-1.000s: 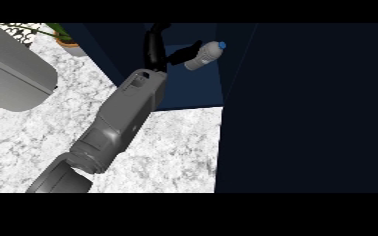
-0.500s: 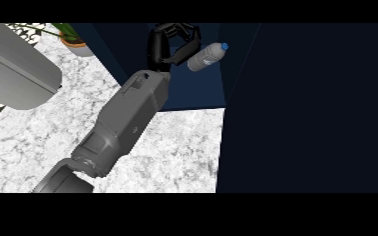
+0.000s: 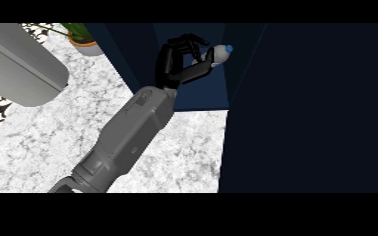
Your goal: Pick up the bottled water, place it into the cabinet and close the cabinet
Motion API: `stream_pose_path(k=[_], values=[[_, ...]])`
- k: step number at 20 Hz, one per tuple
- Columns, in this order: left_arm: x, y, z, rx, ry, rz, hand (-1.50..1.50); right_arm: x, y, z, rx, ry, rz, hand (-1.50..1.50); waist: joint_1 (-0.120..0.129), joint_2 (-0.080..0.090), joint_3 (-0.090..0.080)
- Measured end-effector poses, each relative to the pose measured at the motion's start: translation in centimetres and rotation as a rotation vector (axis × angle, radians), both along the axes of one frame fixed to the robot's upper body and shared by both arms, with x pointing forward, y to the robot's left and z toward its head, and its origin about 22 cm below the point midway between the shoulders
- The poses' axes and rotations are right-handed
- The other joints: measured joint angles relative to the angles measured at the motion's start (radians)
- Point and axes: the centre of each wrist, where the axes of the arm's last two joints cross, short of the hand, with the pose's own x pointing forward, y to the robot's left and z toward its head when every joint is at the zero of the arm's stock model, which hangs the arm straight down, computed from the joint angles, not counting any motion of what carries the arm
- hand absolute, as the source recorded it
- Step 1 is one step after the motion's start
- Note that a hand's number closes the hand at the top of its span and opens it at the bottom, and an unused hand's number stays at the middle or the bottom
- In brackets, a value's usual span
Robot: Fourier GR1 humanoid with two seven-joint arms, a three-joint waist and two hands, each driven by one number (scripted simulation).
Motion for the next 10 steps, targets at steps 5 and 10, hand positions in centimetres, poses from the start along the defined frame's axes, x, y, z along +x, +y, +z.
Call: stream_pose_path(k=[5,10], values=[[-4.0,-0.7,-2.5,-0.086,0.054,-0.149,-1.5,0.0,0.4,0.0,0.003,0.009,-0.021,-1.5,0.025,-0.006,0.0],[-9.1,-0.7,-4.7,-0.121,0.091,-0.212,-1.5,-0.3,0.6,0.0,0.007,0.017,-0.051,-1.5,0.046,-0.012,0.0]])
